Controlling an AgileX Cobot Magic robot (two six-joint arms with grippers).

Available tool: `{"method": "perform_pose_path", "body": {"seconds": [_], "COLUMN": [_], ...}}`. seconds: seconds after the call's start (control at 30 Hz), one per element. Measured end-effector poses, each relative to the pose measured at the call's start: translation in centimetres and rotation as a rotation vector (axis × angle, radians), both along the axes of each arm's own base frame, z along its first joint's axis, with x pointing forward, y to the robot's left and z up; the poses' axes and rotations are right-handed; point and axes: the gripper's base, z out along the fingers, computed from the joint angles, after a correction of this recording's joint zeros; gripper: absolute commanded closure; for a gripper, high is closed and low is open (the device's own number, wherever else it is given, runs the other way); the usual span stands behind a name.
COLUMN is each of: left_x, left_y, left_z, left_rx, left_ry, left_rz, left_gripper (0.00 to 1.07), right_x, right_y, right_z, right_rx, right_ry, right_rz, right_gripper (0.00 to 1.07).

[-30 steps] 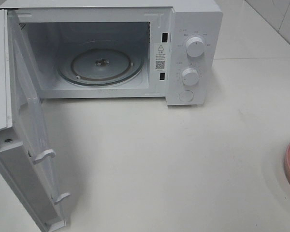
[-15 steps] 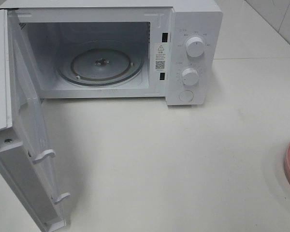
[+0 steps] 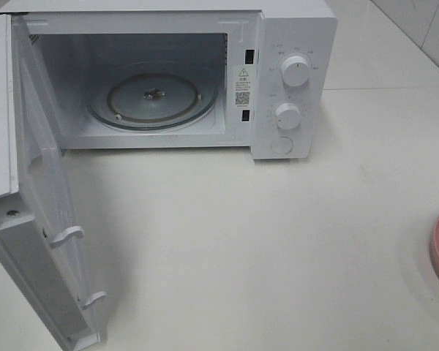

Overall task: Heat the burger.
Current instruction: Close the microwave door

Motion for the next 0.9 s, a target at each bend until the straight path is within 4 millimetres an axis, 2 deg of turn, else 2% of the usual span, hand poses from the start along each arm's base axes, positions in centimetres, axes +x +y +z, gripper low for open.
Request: {"method": "perform_pose_path", "body": {"seconds": [0.9], "left_x": [0.0], "left_y": [-0.02], "left_z": [0.0], "left_rx": [-0.002], "left_ry": [0.0], "left_rz": [-0.002], "left_gripper": [0.06], "right_x": [0.0], "right_y": [0.0], "right_z": [0.01], "right_rx": [0.0], "right_ry": [-0.001], "right_rz": [0.0], "right_gripper": [0.31]}}
